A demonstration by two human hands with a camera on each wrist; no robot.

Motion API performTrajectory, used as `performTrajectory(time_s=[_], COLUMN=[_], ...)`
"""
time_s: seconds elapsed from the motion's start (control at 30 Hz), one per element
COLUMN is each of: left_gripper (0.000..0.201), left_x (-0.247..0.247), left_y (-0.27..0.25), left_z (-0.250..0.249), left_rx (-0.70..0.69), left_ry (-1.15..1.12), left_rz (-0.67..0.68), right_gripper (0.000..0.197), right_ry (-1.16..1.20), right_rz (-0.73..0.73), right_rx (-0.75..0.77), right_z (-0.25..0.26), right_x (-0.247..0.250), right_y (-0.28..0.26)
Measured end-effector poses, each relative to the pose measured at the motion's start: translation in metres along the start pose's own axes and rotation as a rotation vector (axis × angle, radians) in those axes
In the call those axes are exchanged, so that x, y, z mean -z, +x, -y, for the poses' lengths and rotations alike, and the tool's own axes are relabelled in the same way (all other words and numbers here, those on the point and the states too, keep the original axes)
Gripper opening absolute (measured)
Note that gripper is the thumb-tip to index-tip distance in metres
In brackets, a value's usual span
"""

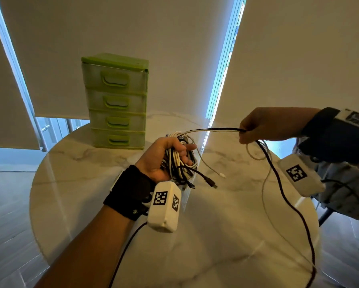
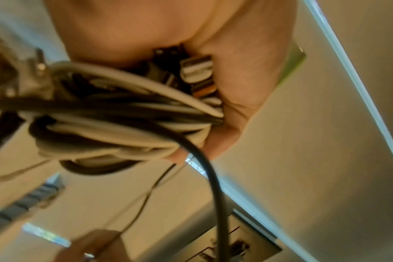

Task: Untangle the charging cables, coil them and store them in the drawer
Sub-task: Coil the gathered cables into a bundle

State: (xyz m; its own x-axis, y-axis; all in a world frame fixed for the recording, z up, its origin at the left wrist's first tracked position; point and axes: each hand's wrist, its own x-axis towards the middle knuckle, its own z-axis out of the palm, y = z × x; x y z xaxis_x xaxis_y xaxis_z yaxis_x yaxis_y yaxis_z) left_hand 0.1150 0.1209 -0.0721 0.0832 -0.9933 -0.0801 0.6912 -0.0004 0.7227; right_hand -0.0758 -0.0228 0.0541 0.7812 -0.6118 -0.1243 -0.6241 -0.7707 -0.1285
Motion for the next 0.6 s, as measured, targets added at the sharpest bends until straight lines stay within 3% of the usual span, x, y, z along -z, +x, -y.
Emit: performTrajectory(time_s=[0.13, 0.27, 0.4, 0.47, 0.53, 0.6], left_gripper=[0.061, 0.063, 0.062, 0.061, 0.059, 0.058], left_x=[0.009, 0.014, 0.010, 0.004, -0.002, -0.007], left_y=[-0.006, -0.009, -0.006, -0.004, -0.001, 0.001], left_z=[-0.013, -0.018, -0.014, -0.008, -0.001, 0.005], left_rx=[-0.010, -0.043, 0.005, 0.054, 0.086, 0.110], left_ry=[-0.203, -0.307, -0.238, -0.200, -0.148, -0.106], left_rz=[0.109, 0.171, 0.168, 0.155, 0.138, 0.117], right_gripper=[0.015, 0.019, 0.007, 0.036, 0.080, 0.093], right_ry=[-0.125, -0.217, 0.020, 0.133, 0.185, 0.275], right_rz=[-0.029, -0.073, -0.006, -0.070, -0.201, -0.437], right_rx=[-0.068, -0.174, -0.202, -0.259, -0.299, -0.232], right_z=[-0.020, -0.053, -0.080, -0.092, -0.096, -0.082], right_x=[-0.009, -0.020, -0.038, -0.036, -0.027, -0.010], right_y=[0.001, -0.003, -0.010, -0.011, -0.016, -0.029])
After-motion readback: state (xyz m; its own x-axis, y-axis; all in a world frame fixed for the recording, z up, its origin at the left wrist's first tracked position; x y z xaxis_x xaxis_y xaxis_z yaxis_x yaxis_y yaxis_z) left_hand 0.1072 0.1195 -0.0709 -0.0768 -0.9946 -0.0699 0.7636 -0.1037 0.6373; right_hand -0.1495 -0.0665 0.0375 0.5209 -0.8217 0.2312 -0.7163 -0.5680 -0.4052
